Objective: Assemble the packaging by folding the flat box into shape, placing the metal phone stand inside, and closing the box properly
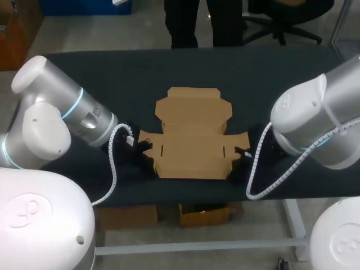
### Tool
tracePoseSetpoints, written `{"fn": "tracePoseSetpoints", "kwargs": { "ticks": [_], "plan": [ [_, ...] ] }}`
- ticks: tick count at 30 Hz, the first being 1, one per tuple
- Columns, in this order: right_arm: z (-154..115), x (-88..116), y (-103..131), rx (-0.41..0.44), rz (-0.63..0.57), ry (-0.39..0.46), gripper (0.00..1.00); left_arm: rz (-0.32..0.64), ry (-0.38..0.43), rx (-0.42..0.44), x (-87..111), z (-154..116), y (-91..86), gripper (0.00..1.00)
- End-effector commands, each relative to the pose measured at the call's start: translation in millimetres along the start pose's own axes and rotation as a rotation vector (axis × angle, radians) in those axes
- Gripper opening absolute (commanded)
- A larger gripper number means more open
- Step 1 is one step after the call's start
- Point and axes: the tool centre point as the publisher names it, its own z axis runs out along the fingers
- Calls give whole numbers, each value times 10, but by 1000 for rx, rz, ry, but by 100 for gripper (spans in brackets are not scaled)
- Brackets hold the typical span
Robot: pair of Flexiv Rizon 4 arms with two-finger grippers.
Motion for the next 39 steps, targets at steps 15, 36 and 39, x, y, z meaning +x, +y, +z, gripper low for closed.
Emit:
{"fn": "tracePoseSetpoints", "kwargs": {
  "ticks": [15, 36, 39],
  "plan": [
    [37, 57, -14, 6, -9, -16, 0, 12, -3, -23, 73, 92, -41, 0],
    [88, 118, -51, 11, 1, -58, 0, 31, -3, -57, 126, 220, -18, 0],
    [95, 124, -52, 12, 0, -59, 0, 30, -2, -58, 111, 221, -8, 0]
  ]
}}
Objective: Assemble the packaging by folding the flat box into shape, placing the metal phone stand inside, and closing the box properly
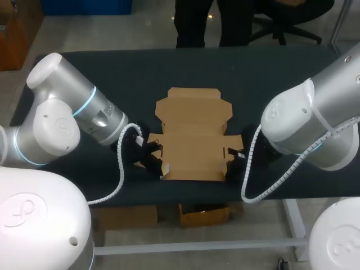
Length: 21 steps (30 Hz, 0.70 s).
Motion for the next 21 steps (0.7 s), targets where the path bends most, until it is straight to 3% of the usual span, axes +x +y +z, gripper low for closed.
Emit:
{"fn": "tracePoseSetpoints", "kwargs": {
  "ticks": [1, 21],
  "plan": [
    [31, 34, -2, 0, -2, -12, 0, -4, -3, -5, -16, 36, -13, 0],
    [135, 87, 33, 25, -8, -25, 0, 12, -4, -15, 18, 90, -22, 0]
  ]
}}
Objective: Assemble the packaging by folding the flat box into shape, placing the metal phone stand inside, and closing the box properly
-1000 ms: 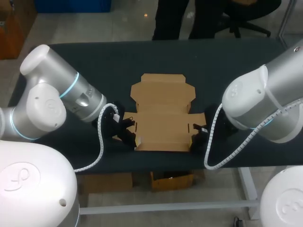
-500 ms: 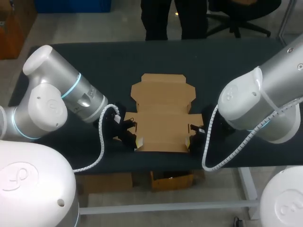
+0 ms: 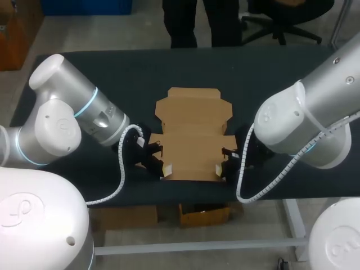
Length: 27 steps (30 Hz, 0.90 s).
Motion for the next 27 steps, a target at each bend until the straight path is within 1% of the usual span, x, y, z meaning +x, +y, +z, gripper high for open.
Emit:
{"fn": "tracePoseSetpoints", "kwargs": {
  "ticks": [1, 13, 21, 27],
  "plan": [
    [29, 9, 17, 4, 4, -8, 0, 0, -7, -7, 17, 44, -29, 0],
    [92, 1, 15, 16, 14, -17, 0, 1, -15, 7, 30, 69, -37, 0],
    [135, -14, -5, 22, 24, -23, 0, 11, -48, 19, 99, 120, 2, 0],
    [172, -31, -27, 23, 34, -39, 0, 7, -68, 24, 103, 150, 15, 0]
  ]
}}
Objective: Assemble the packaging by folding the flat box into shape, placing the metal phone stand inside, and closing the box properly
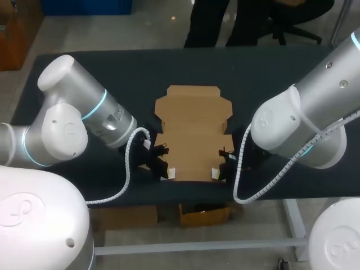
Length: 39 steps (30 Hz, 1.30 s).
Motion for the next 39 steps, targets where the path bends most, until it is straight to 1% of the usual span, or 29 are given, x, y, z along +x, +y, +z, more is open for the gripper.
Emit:
{"fn": "tracePoseSetpoints", "kwargs": {
  "ticks": [1, 9, 17, 23, 27, 34, 35, 37, 38, 39],
  "plan": [
    [65, 6, -9, -2, 4, -17, 0, -5, -23, 6, 34, 45, 9, 0],
    [126, 13, -11, 7, 11, -32, 0, -31, -62, 23, -15, 103, 7, 0],
    [154, 13, -18, 9, 18, -41, 0, -50, -70, 23, -64, 136, 11, 0],
    [126, 2, -46, 3, 26, -41, 0, -58, -79, 23, -81, 127, 18, 0],
    [47, 7, -67, -12, 31, -38, 0, -59, -76, 35, -77, 43, 46, 0],
    [-157, 25, -71, -49, 6, 10, 0, -53, -69, 58, -36, -168, 89, 0],
    [-191, 15, -72, -52, -3, 27, 0, -52, -66, 58, -35, -197, 90, 0],
    [-262, 11, -68, -65, -1, 26, 0, -56, -70, 70, -34, -255, 89, 0],
    [-300, 9, -69, -70, -11, 43, 0, -55, -69, 71, -34, -284, 90, 0],
    [-330, -10, -70, -71, -10, 43, 0, -55, -68, 77, -36, -311, 89, 0]
  ]
}}
